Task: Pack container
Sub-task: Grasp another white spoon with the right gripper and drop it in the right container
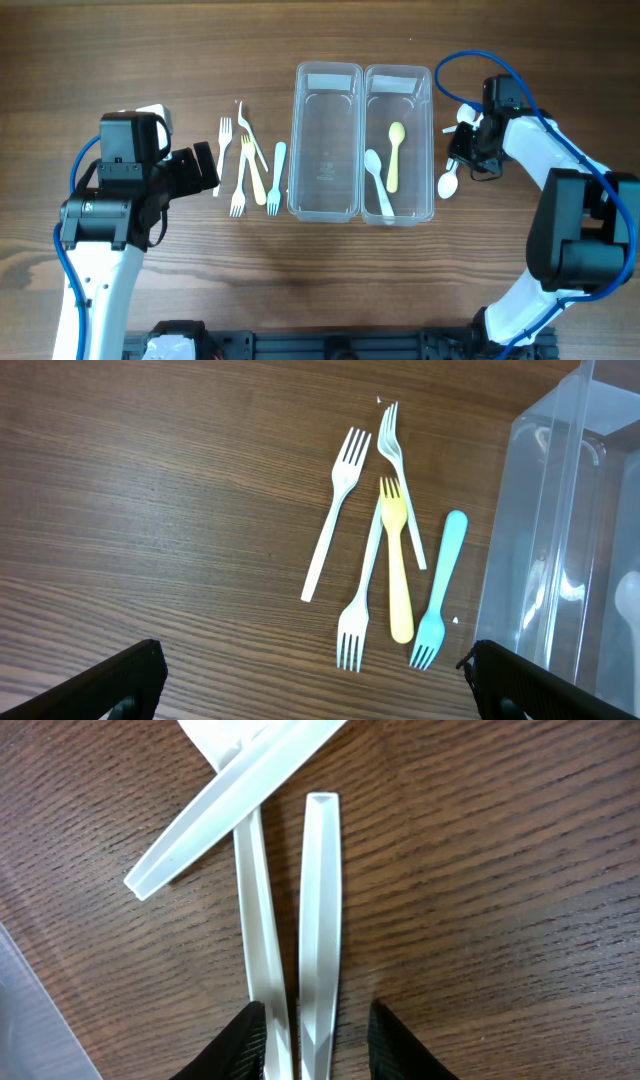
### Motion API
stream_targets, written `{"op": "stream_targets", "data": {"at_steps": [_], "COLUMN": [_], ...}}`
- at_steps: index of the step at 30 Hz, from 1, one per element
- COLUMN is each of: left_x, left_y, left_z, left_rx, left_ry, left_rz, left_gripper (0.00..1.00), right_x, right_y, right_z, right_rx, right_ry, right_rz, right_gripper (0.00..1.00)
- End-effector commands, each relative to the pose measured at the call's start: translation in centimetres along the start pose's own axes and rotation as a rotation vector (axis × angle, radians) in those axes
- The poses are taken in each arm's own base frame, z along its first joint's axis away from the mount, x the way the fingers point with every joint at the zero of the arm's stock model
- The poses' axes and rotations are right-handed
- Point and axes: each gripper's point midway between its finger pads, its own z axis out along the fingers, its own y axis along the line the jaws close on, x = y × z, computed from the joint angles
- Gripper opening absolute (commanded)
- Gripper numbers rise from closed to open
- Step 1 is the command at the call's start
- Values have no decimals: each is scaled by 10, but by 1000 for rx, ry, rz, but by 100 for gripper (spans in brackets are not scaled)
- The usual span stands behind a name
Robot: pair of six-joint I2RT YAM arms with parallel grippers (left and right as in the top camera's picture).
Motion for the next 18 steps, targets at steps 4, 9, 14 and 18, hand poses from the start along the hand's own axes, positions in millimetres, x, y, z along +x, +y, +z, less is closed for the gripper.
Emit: {"op": "stream_targets", "data": {"at_steps": [4, 9, 14, 18], "left_x": [-7, -7, -7, -7], "left_y": [3, 3, 3, 3], "left_z": [-4, -4, -4, -4], "left_rx": [-11, -11, -11, -11], "left_ry": [-22, -22, -22, -22], "left_rz": [9, 9, 9, 9], "left_gripper": [100, 100, 100, 100], "right_x": [44, 59, 66, 69], "right_y": [-28, -35, -45, -45], "right_z": [25, 22, 18, 17], "right_rx": [122, 162, 216, 217], "right_ry": [163, 216, 236, 249], "right_rz": [107, 154, 186, 193], "right_gripper": [32, 32, 32, 22]}}
